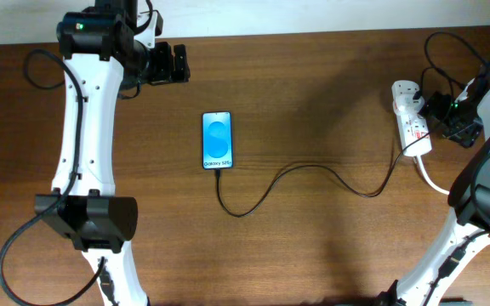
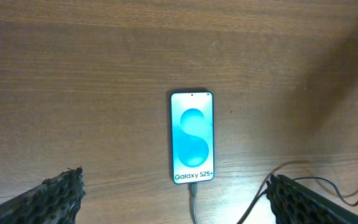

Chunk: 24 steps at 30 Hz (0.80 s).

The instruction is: Plug charger to phone and switch on socket

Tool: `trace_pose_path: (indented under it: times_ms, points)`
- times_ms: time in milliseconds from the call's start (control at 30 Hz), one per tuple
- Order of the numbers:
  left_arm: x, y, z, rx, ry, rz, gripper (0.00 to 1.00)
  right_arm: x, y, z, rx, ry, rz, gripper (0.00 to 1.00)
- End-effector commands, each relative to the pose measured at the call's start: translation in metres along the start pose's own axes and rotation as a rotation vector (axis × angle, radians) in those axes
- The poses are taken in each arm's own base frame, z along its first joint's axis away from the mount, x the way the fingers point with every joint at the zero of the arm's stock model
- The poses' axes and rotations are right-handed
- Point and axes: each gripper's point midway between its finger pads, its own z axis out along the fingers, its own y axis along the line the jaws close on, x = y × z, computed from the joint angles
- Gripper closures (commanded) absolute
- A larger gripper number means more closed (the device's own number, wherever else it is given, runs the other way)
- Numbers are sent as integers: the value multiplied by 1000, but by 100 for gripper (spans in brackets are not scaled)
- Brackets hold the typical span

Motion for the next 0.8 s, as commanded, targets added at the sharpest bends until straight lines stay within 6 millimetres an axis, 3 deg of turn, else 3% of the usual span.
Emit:
trace_pose_path:
  times_ms: [0, 200, 300, 367, 433, 533, 633, 700, 767]
  points:
    - [1, 3, 4, -7, 9, -6, 1, 47, 20, 43, -23, 166, -49, 2]
    - [1, 3, 4, -7, 9, -6, 1, 36, 9, 35, -21, 151, -21, 2]
    - [1, 3, 4, -7, 9, -6, 1, 11, -14, 0, -18, 99, 59, 2]
    - [1, 3, 4, -7, 9, -6, 1, -16, -37, -46, -19, 21, 136, 2]
    - [1, 3, 4, -7, 9, -6, 1, -29, -51, -79, -20, -31, 176, 2]
    - [1, 3, 4, -7, 9, -6, 1, -43, -80, -149, -24, -135, 283, 2]
    - [1, 3, 4, -7, 9, -6, 1, -41, -71, -194, -106, -181, 287, 2]
    - [1, 3, 4, -7, 9, -6, 1, -32, -52, -237, -151, -242, 226, 2]
    - [1, 3, 4, -7, 9, -6, 1, -18, -21, -296, -182, -359, 100, 2]
